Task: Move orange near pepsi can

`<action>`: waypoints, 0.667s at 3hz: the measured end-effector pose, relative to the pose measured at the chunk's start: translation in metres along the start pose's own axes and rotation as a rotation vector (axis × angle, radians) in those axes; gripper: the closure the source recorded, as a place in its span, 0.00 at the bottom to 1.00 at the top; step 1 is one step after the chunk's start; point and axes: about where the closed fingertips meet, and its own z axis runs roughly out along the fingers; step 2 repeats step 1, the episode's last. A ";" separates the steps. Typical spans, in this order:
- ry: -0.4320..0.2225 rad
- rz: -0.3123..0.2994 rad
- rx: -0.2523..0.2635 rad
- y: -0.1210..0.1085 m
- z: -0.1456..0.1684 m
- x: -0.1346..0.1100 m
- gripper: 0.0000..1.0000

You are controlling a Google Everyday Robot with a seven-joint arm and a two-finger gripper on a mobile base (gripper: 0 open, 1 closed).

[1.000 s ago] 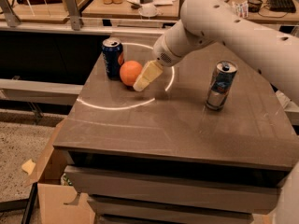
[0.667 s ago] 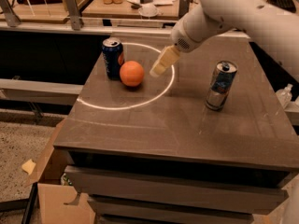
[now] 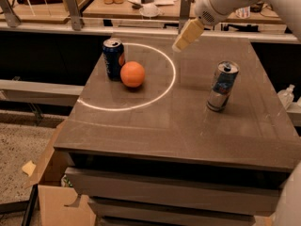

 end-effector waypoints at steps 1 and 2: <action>-0.010 -0.001 0.021 -0.009 -0.007 -0.005 0.00; -0.010 -0.001 0.021 -0.009 -0.007 -0.005 0.00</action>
Offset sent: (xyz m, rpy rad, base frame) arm 0.0000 0.0000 0.0000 0.0000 0.0000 0.0000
